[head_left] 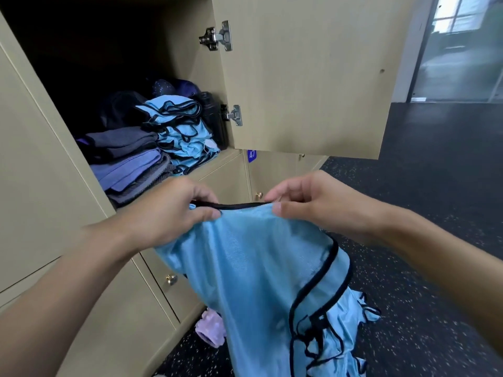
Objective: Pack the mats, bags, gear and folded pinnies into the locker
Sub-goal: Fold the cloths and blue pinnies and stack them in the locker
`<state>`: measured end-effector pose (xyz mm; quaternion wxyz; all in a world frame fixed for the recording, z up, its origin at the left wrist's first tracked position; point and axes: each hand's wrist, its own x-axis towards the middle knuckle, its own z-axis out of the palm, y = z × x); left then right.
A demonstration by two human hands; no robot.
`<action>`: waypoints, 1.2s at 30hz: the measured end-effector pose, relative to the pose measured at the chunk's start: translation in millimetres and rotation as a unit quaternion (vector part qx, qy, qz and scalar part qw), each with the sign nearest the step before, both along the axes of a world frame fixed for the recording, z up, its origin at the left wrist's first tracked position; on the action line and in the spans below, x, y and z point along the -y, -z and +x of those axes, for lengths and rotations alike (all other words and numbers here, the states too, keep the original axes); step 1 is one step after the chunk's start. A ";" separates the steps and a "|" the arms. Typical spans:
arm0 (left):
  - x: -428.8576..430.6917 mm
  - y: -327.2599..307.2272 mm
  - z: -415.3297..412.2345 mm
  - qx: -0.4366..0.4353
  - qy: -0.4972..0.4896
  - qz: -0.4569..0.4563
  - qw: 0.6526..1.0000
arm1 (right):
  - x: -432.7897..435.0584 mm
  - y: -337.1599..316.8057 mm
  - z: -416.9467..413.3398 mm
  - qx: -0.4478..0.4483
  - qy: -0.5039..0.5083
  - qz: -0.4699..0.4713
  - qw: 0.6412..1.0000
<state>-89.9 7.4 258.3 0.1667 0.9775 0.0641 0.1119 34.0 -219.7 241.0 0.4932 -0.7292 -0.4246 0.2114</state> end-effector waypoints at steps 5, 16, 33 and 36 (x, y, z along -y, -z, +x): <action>53.8 13.8 9.4 -0.068 0.117 -0.222 0.966 | 10.8 1.1 -5.4 0.017 -0.029 -0.006 0.999; 37.0 2.9 16.4 0.022 0.066 -0.133 0.989 | 26.7 -7.9 3.4 0.020 -0.005 -0.034 0.999; 61.3 2.5 20.5 0.019 0.045 -0.366 0.929 | 16.2 -8.3 -4.0 0.173 0.060 0.018 0.983; 67.5 -0.6 18.9 0.021 0.038 -0.412 0.910 | 15.3 -10.4 -3.3 0.191 0.079 0.051 0.977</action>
